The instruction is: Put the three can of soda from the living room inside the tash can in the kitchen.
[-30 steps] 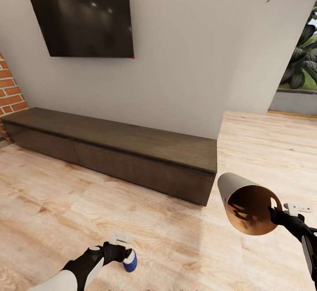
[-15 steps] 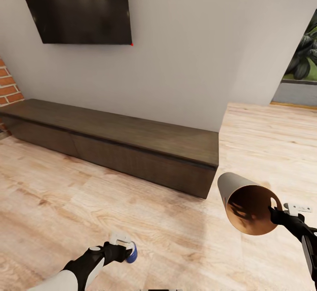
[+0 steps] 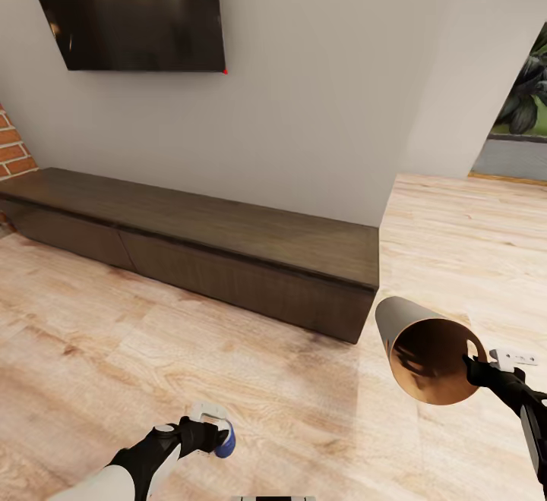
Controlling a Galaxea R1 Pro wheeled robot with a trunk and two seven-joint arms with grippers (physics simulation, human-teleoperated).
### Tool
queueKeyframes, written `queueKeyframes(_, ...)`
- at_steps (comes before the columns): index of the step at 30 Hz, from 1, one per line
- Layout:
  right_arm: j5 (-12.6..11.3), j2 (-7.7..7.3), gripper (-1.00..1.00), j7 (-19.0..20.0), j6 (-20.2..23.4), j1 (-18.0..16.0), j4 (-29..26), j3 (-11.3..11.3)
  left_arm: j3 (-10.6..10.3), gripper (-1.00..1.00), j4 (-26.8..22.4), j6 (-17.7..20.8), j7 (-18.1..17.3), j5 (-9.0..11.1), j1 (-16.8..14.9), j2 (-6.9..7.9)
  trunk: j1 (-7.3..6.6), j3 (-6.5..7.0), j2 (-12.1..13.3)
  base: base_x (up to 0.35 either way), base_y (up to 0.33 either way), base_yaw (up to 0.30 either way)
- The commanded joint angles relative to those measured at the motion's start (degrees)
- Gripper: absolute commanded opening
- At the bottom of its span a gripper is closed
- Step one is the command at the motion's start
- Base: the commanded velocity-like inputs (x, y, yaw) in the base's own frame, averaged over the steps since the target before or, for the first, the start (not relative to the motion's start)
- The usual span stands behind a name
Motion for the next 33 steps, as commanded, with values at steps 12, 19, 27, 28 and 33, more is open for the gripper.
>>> queueKeyframes(12, -0.6, 0.07, -1.0, 0.4, 0.1, 0.0, -0.1, 0.0, 0.0, 1.0, 0.0, -0.2, 0.0, 0.2, 0.0, -0.03, -0.01, 0.01, 0.0, 0.221, -0.002, 0.0)
queueKeyframes(19, -0.6, -0.02, -1.0, 0.4, 0.1, 0.0, -0.2, 0.0, -0.1, 1.0, -0.1, -0.4, 0.1, 0.2, 0.0, -0.03, -0.01, 0.01, 0.0, 0.023, -0.001, 0.0)
queueKeyframes(27, -0.6, -0.22, -1.0, 0.3, 0.2, 0.0, -0.2, -0.1, -0.2, 1.0, -0.1, -0.4, 0.1, 0.0, 0.0, -0.03, -0.01, 0.01, 0.0, 0.002, -0.151, 0.0)
queueKeyframes(28, -0.7, -0.27, -1.0, 0.3, 0.3, 0.0, -0.2, -0.1, -0.2, 1.0, -0.1, -0.4, 0.1, 0.0, 0.0, -0.03, -0.01, 0.01, 0.0, 0.0, -0.088, 0.0)
queueKeyframes(33, -0.7, -0.39, -1.0, 0.3, 0.4, 0.0, -0.2, -0.2, -0.2, 1.0, -0.1, -0.4, 0.1, 0.0, 0.0, -0.03, -0.01, 0.01, 0.0, 0.0, -0.043, 0.0)
